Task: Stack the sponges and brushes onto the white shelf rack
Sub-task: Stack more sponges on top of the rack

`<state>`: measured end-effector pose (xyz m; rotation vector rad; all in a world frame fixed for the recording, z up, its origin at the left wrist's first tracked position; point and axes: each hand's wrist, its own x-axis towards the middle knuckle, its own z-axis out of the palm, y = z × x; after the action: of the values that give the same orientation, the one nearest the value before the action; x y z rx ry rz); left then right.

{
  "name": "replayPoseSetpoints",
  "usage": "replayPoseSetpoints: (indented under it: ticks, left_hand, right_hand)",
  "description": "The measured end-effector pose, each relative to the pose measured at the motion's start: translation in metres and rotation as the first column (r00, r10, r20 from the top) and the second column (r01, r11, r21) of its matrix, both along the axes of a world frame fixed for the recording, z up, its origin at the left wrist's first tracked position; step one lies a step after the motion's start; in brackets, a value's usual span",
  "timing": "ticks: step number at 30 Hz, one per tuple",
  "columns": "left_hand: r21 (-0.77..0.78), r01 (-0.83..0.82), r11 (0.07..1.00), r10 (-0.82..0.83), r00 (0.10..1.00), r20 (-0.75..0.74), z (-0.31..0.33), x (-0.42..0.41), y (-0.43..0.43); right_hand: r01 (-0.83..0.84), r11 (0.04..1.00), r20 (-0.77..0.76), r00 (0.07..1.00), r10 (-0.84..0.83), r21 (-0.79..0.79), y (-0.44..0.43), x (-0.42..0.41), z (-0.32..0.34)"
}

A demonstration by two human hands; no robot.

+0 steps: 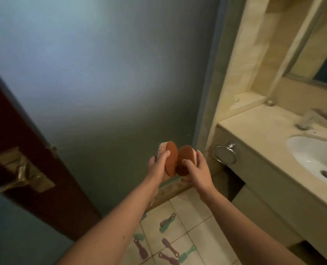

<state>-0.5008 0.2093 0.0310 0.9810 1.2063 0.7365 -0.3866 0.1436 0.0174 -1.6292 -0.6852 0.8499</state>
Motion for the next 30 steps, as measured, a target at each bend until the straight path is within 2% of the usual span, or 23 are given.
replayPoseSetpoints:
  ticks: [3, 5, 10, 14, 23, 30]
  left_hand:
    - [0.012, 0.055, 0.998, -0.055, 0.997, 0.049, 0.019, 0.035, 0.003]
    - [0.06, 0.11, 0.992, -0.112, 0.993, 0.022, 0.028, 0.06, 0.005]
    - [0.168, 0.22, 0.961, -0.213, 0.975, -0.057, 0.044, 0.132, 0.004]
    - [0.156, 0.286, 0.945, -0.282, 0.958, -0.05, 0.058, 0.196, -0.003]
    - [0.134, 0.404, 0.905, -0.409, 0.913, 0.011, 0.076, 0.356, -0.038]
    - [0.17, 0.555, 0.814, -0.568, 0.822, 0.039, 0.094, 0.461, -0.085]
  right_hand:
    - [0.108, 0.989, 0.02, 0.994, -0.111, 0.102, -0.004, 0.035, 0.02]
    - [0.168, 0.978, 0.013, 0.985, -0.171, 0.123, -0.007, 0.059, 0.032]
    - [0.277, 0.956, 0.02, 0.96, -0.281, 0.095, -0.016, 0.13, 0.056]
    - [0.326, 0.945, -0.055, 0.944, -0.325, 0.01, -0.026, 0.191, 0.07]
    - [0.397, 0.918, -0.071, 0.916, -0.395, 0.01, -0.08, 0.342, 0.088]
    - [0.482, 0.875, -0.095, 0.873, -0.478, 0.03, -0.123, 0.427, 0.101]
